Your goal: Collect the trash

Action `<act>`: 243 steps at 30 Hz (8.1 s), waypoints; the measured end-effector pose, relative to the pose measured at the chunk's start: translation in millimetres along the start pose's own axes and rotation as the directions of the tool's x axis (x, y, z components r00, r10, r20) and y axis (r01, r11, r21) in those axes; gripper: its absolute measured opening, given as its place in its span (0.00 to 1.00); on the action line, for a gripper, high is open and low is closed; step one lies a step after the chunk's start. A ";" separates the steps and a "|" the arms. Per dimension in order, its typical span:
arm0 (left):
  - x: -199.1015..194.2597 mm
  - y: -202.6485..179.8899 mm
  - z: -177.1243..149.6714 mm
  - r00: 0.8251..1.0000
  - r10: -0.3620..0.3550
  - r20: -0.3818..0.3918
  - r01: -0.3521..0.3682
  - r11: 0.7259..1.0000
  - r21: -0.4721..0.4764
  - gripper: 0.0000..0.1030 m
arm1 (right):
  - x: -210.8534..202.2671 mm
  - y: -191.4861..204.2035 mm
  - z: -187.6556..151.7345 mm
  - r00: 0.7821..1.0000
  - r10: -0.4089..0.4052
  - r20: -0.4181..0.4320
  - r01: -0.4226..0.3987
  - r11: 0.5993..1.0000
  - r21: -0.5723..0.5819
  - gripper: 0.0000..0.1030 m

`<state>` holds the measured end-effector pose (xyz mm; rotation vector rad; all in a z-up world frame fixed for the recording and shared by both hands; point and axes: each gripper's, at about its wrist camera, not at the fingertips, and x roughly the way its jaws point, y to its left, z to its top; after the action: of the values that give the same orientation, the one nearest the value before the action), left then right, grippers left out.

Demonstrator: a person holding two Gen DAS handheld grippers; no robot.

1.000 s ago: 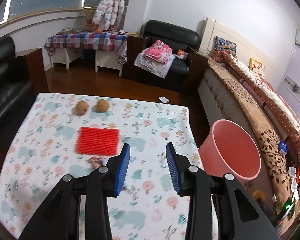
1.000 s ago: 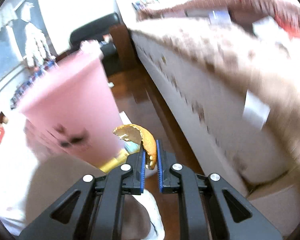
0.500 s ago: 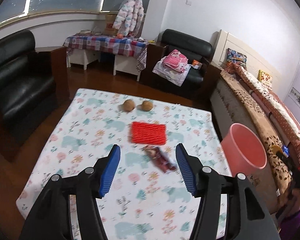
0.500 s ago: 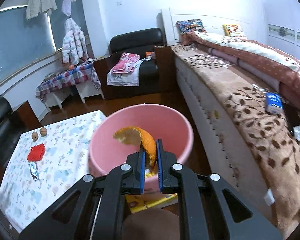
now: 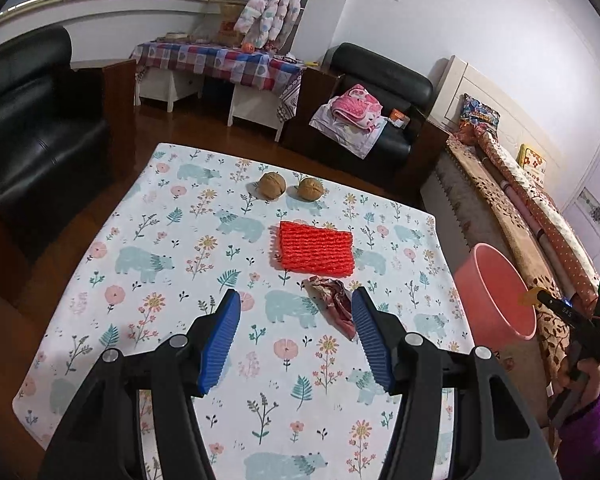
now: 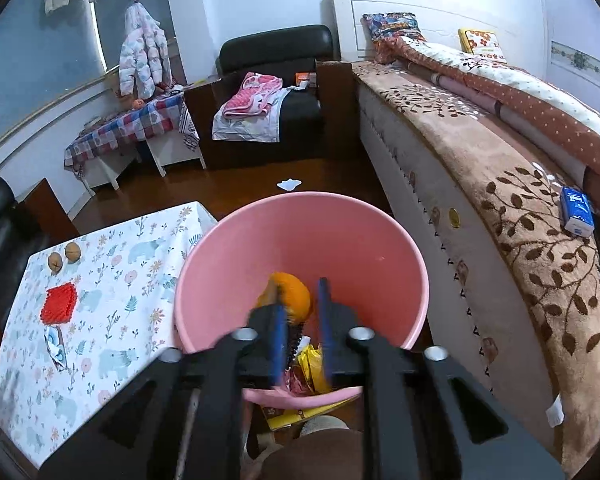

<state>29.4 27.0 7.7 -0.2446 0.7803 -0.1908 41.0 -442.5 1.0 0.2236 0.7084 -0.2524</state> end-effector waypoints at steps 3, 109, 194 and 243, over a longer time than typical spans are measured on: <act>4.2 2.1 4.5 1.000 -0.007 0.002 0.007 1.000 -0.001 0.55 | 0.8 4.0 3.2 1.000 -0.005 0.002 0.005 1.000 -0.005 0.34; 101.7 -254.9 28.0 0.958 -0.268 -0.107 0.288 0.885 0.366 0.06 | 11.1 10.5 -23.5 0.988 0.156 0.002 -0.156 0.986 0.059 0.21; 84.0 -259.4 -7.1 0.984 -0.170 -0.052 0.177 0.921 0.348 0.60 | -33.4 14.4 -35.0 0.993 0.083 0.085 -0.089 0.993 0.071 0.59; 43.4 -209.7 -11.8 0.988 -0.153 0.004 0.144 0.939 0.312 0.57 | -77.4 61.2 -49.5 0.985 0.027 0.173 -0.032 0.999 0.026 0.60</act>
<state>34.6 -186.1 30.7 -0.0062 0.6921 -0.4488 -27.3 -358.6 23.1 0.2365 0.5298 -0.2506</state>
